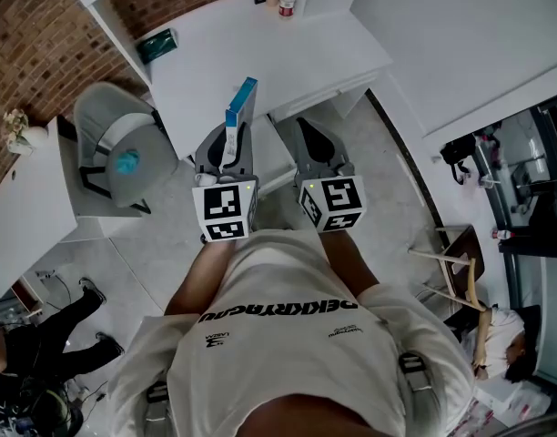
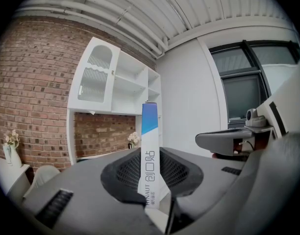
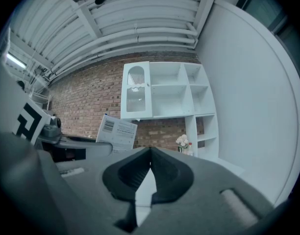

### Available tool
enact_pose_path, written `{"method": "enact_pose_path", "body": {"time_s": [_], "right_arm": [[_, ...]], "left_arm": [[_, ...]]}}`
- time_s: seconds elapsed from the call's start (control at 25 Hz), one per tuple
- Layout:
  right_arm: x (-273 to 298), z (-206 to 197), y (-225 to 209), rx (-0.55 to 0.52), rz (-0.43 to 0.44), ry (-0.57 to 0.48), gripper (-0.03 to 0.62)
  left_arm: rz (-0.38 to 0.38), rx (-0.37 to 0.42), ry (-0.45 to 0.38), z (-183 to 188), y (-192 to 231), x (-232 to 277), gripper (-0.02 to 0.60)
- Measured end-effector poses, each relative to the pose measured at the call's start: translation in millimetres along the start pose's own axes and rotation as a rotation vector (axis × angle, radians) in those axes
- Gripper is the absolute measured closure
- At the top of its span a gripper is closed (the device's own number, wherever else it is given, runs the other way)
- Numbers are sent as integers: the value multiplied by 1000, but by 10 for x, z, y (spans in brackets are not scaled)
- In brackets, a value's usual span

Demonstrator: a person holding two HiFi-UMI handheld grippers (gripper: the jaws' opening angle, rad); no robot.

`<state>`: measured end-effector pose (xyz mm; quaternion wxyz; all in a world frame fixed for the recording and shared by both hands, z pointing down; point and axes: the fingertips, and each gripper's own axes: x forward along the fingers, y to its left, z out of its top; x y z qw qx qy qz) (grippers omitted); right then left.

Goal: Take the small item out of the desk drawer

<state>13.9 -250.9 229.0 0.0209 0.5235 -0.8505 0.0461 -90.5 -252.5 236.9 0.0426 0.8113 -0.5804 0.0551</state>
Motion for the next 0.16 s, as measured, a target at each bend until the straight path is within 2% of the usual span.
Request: {"method": "enact_pose_path", "body": {"time_s": [0.16], "right_arm": [[42, -7, -21, 1, -4, 2, 600]], "left_arm": [[-3, 0, 3, -26, 14, 52, 503]]}}
